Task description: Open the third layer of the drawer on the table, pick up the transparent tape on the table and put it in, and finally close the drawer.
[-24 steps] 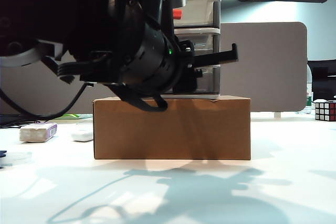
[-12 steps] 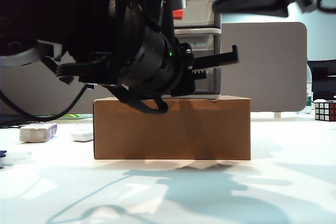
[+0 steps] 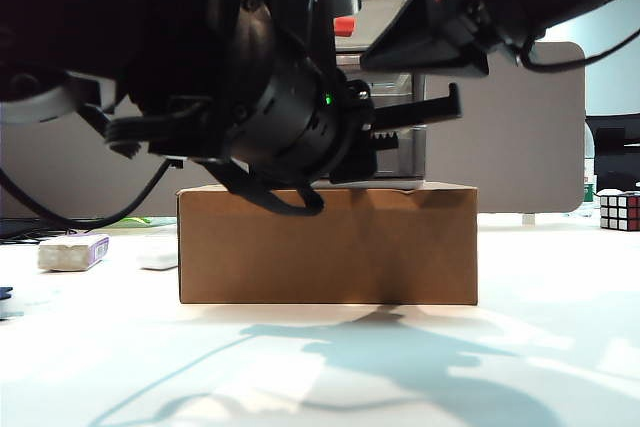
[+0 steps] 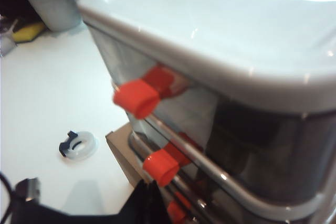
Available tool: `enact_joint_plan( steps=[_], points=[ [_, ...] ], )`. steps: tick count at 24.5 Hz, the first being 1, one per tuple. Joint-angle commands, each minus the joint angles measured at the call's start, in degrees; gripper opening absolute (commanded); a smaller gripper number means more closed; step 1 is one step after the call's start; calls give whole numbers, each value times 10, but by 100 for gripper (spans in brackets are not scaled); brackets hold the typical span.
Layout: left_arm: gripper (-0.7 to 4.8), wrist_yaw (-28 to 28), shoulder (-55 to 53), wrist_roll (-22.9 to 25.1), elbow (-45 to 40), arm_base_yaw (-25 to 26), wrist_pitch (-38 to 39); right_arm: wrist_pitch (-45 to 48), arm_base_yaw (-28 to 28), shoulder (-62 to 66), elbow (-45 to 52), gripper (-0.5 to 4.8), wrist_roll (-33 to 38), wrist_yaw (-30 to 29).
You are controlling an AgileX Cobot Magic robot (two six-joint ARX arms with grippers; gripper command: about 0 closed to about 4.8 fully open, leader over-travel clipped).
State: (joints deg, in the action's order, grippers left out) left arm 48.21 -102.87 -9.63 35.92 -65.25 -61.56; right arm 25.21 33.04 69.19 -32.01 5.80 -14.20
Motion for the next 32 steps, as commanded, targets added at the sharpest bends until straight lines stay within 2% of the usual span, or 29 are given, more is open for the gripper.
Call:
enact_joint_plan(
  steps=[1, 2, 5, 8, 11, 12, 14, 15, 24, 32],
  points=[
    [-6, 17, 21, 18, -14, -28, -2, 24, 0, 13, -4, -5, 2, 3],
    [-6, 33, 30, 22, -22, -40, -2, 28, 0, 17, -4, -5, 2, 5],
    [-6, 37, 47, 23, -36, -55, -2, 33, 0, 22, -4, -5, 2, 5],
    [-6, 72, 57, 23, -43, -73, 2, 38, 0, 22, -4, -5, 2, 5],
    [-1, 43, 55, 21, -43, -64, 6, 38, 0, 21, -4, -5, 2, 5],
    [20, 28, 53, 21, -43, -59, 9, 38, -1, 21, -4, -5, 2, 5],
    [115, -4, 53, 17, -42, -42, 20, 37, -6, 21, -4, -5, 2, 5],
    [149, -19, 53, -3, -42, -28, 29, 35, -8, 21, -4, -5, 2, 5],
    [149, -88, 53, -18, -39, 21, 28, 29, -27, 21, -4, -5, 2, 5],
    [149, -117, 53, -31, -38, 29, 28, 29, -29, 21, -4, -5, 2, 3]
  ],
)
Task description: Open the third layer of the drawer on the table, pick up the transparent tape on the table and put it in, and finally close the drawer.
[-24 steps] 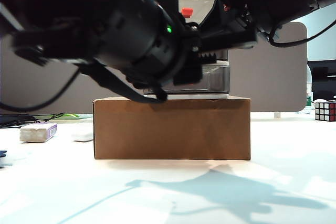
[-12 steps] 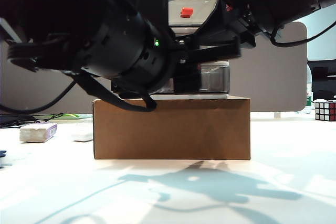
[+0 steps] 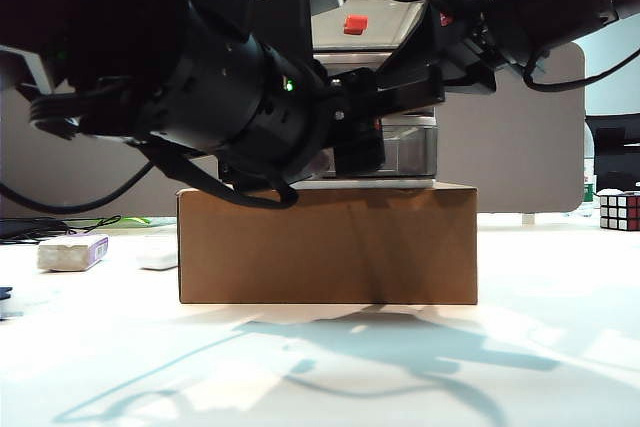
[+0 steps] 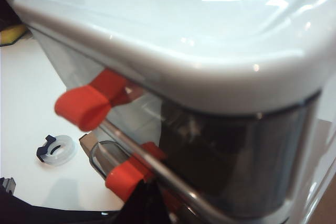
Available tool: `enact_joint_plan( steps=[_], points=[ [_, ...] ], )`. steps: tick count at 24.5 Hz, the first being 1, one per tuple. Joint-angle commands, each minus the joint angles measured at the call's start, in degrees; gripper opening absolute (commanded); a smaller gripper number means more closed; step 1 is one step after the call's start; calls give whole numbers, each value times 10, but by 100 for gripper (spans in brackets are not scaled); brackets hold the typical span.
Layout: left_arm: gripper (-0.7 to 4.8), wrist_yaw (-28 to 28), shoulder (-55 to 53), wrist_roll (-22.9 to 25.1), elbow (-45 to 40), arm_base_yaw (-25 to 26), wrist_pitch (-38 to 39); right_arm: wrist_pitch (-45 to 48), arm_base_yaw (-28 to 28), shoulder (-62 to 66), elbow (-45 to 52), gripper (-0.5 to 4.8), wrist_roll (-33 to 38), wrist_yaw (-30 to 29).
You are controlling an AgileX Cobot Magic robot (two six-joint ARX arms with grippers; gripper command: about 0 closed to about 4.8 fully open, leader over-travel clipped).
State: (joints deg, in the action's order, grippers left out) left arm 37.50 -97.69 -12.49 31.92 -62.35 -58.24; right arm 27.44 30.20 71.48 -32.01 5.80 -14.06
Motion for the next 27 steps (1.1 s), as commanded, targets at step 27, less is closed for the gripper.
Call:
enact_joint_plan(
  steps=[27],
  points=[
    [46, 20, -41, -2, 55, 13, 14, 7, 0, -3, -4, -5, 2, -13]
  ],
)
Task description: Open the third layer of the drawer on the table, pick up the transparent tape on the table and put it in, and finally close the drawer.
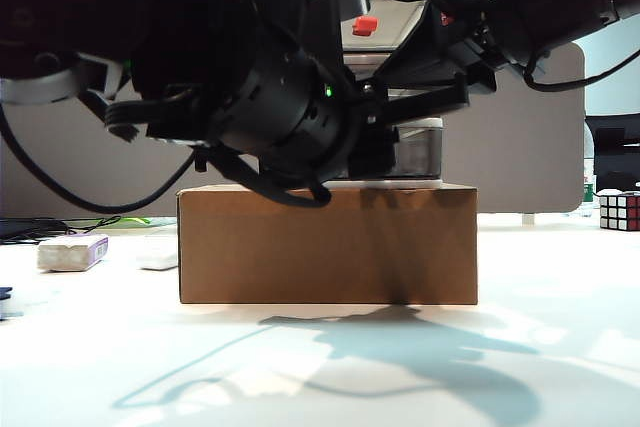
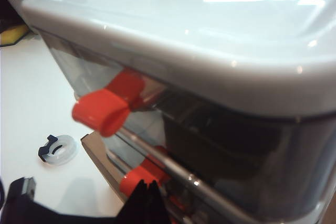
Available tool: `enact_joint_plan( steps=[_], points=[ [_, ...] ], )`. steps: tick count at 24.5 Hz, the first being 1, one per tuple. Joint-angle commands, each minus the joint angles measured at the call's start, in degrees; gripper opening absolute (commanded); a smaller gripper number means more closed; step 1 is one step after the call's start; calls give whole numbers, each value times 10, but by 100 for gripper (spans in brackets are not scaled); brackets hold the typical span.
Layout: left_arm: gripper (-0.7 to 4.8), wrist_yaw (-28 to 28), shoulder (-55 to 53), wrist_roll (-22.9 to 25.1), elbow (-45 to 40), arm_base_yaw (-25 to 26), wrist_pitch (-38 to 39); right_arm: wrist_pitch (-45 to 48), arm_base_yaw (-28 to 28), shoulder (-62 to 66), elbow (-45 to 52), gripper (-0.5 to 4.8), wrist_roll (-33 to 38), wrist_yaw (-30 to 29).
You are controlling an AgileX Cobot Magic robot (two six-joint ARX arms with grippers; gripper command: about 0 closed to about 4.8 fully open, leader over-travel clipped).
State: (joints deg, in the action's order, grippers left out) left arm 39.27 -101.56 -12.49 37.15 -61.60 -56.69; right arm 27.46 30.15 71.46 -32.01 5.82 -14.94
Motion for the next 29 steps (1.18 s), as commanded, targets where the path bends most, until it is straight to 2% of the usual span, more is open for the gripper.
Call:
enact_joint_plan(
  steps=[1, 2, 12, 16, 20, 21, 23, 24, 27, 29],
  points=[
    [33, 2, -2, -2, 2, 8, -1, 6, 0, -3, -4, -5, 2, -5],
    [-4, 1, -2, -2, 2, 10, -1, 7, 0, -3, -4, -5, 2, -5],
    [-6, 7, -1, -1, -1, -13, 14, 38, 0, -2, -4, -5, 2, 3],
    [-6, 37, 13, -2, -21, -44, 14, 43, 0, -2, -4, -5, 2, 15],
    [-5, 101, 32, 1, -38, -61, 13, 42, 0, -2, -4, -5, 2, 15],
    [5, 90, 32, 1, -38, -57, 13, 41, 0, -2, -4, -5, 2, 15],
    [120, 21, 31, -2, -37, -35, 13, 31, 0, -2, -4, -5, 2, 15],
    [134, -7, 31, -9, -36, -21, 11, 10, -1, -5, -4, -5, 1, 15],
    [135, -12, 31, -15, -36, -1, 0, -36, -5, -9, -4, -5, 0, 14],
    [135, -37, 31, -15, -34, 12, -6, -48, -5, -10, -4, -5, -1, 15]
  ],
)
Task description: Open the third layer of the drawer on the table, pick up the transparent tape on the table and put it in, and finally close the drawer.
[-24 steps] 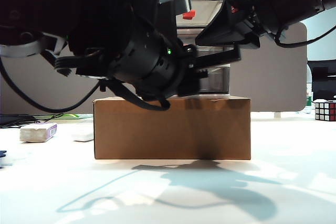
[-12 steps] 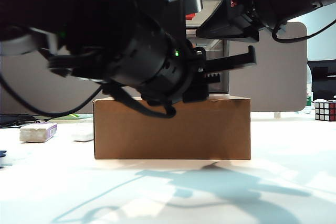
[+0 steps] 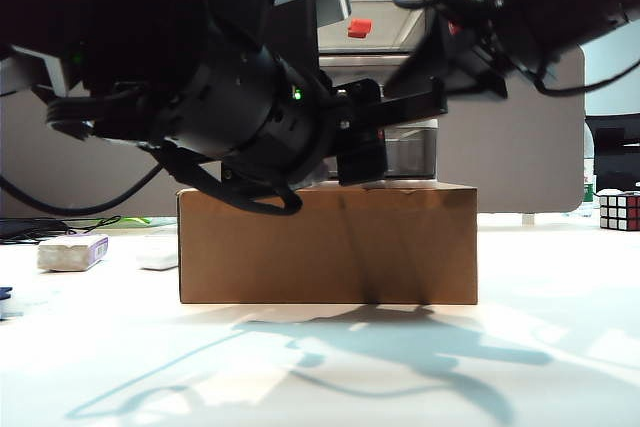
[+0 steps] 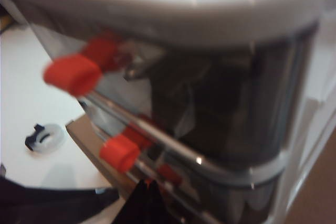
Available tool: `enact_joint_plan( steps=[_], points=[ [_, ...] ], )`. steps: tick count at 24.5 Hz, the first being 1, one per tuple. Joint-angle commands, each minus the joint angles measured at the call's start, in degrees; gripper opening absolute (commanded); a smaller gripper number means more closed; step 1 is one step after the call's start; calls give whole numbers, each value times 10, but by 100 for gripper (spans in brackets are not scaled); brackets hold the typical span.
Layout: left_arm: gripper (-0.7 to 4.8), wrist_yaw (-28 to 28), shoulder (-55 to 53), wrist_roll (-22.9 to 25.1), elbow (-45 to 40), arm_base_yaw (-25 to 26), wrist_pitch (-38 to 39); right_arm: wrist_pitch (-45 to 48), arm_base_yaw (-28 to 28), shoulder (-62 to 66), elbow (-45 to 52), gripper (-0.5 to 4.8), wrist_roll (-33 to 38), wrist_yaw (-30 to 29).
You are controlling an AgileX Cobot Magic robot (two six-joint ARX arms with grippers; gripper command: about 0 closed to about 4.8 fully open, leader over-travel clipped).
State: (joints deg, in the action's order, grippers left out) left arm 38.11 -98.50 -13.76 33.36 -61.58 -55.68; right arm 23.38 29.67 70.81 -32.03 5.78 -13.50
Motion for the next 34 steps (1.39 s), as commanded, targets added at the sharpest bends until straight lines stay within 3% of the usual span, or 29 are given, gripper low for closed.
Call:
enact_joint_plan(
  steps=[1, 14, 18, 24, 34],
  points=[
    [134, -36, -1, -2, 8, 14, -16, -9, 0, -4, -3, -5, -2, 0],
    [134, -28, -30, -2, 66, 17, 18, -9, 0, -12, -3, -5, -2, -8],
    [128, 16, -30, -2, 66, 17, 18, -9, 0, -14, -3, -5, -2, -10],
    [120, 32, -32, -2, 66, 17, 18, -9, 0, -14, -3, -5, -2, -13],
    [119, 3, -41, -15, 70, 36, 17, -8, 0, -14, -3, -5, -2, -17]
  ],
)
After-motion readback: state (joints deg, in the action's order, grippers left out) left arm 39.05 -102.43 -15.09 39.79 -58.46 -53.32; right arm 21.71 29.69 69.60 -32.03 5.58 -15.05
